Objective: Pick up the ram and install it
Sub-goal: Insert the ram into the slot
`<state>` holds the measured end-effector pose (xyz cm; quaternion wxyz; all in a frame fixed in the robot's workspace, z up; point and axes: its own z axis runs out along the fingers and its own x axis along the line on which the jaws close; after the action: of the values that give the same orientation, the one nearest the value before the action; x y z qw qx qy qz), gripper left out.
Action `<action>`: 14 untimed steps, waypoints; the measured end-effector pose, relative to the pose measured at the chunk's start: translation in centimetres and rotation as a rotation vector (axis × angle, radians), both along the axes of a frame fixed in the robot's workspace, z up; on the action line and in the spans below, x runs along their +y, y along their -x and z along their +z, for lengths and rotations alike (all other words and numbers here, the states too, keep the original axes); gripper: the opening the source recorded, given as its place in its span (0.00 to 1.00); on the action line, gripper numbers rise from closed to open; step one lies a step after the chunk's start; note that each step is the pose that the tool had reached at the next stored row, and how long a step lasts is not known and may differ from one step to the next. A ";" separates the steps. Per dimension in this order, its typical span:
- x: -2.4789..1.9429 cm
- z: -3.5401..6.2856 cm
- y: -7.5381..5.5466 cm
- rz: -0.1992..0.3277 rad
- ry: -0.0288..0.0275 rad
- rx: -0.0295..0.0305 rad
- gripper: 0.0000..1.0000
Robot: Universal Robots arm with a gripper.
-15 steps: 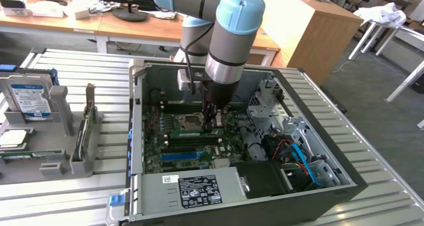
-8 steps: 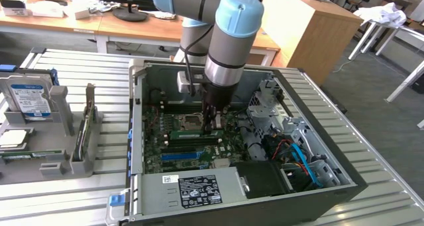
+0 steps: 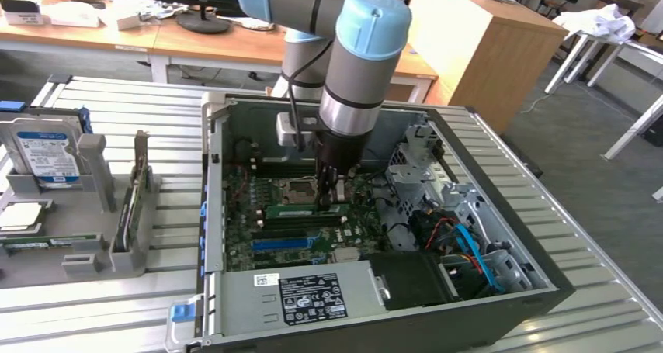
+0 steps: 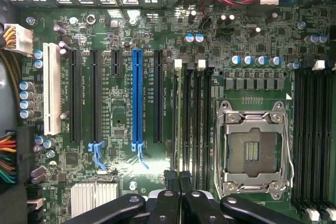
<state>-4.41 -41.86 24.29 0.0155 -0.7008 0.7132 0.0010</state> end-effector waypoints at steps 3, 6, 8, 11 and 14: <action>0.01 -0.17 0.0 0.000 -0.0004 -0.0001 0.12; 0.01 -0.41 0.0 0.000 -0.0002 -0.0001 0.12; 0.00 -0.51 0.0 0.000 -0.0001 0.0000 0.12; 0.01 -0.52 0.0 0.000 0.0000 0.0000 0.12; 0.17 -0.59 0.0 0.000 -0.0002 -0.0001 0.12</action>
<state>-4.42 -41.69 23.70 0.0156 -0.7007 0.7133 0.0011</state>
